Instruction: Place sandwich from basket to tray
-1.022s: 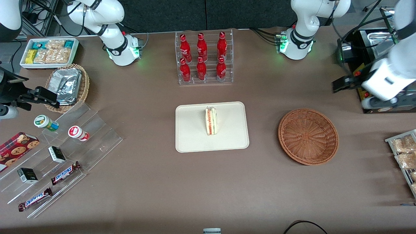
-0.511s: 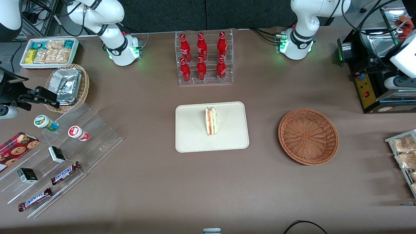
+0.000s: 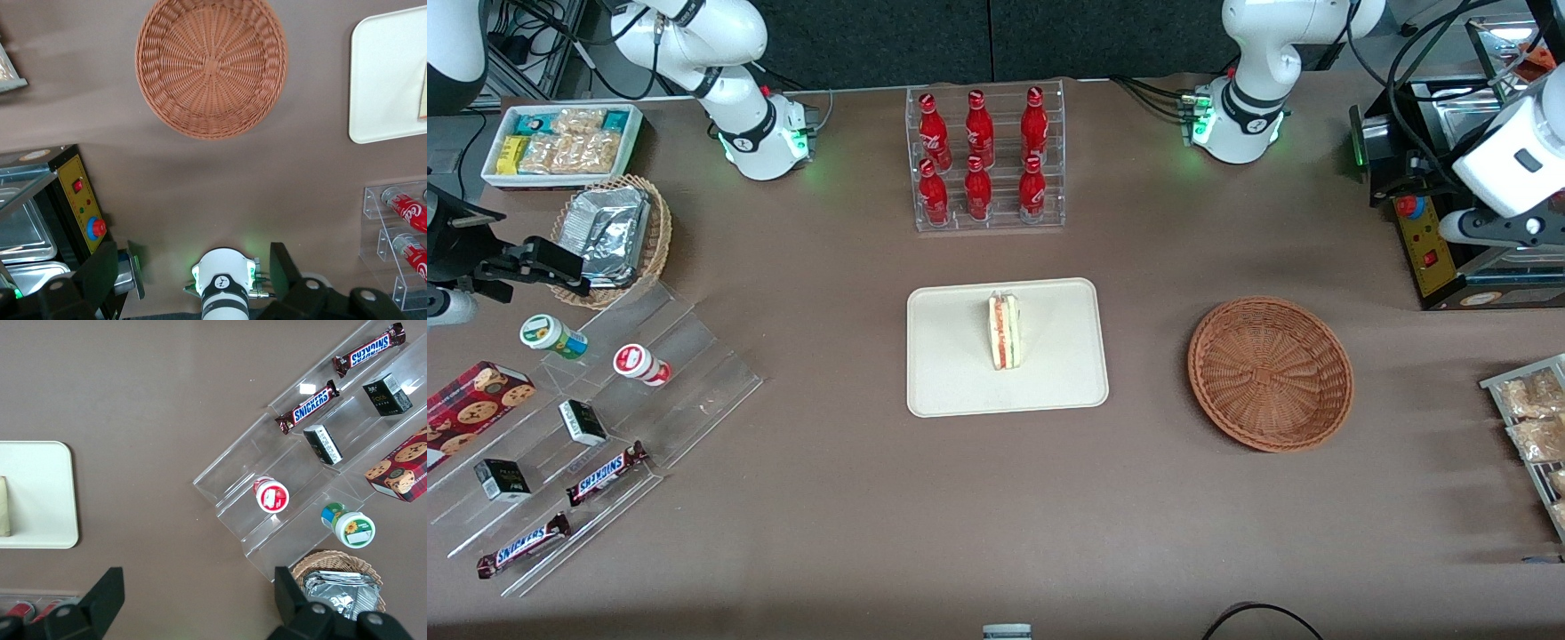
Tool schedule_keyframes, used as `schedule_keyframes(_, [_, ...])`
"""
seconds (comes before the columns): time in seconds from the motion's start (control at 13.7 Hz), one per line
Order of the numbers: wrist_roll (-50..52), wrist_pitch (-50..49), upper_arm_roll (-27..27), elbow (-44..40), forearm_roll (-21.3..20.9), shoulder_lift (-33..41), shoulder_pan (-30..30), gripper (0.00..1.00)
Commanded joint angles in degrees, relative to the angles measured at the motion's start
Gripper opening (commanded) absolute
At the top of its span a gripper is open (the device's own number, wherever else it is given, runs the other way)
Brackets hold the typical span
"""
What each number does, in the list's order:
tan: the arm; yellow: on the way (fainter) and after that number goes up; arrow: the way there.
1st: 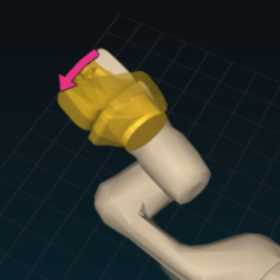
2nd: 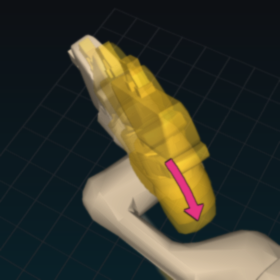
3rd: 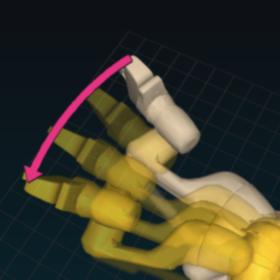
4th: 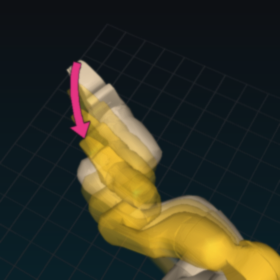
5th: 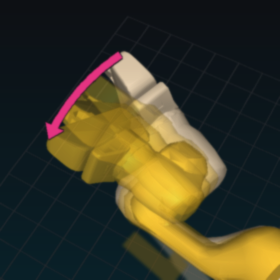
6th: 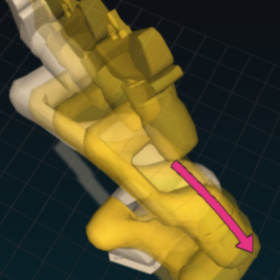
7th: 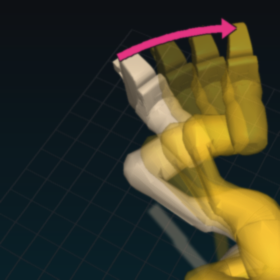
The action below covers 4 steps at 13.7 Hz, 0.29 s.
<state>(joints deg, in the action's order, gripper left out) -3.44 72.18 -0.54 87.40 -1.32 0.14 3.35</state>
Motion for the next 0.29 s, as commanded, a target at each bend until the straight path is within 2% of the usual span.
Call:
schedule_keyframes(0.0, [-0.07, -0.20, -1.13, 1.11, -0.79, 0.83, -0.63, 1.00])
schedule_keyframes(0.22, [2.82, -0.20, -1.13, 0.76, -0.61, 0.39, -0.45, 1.00])
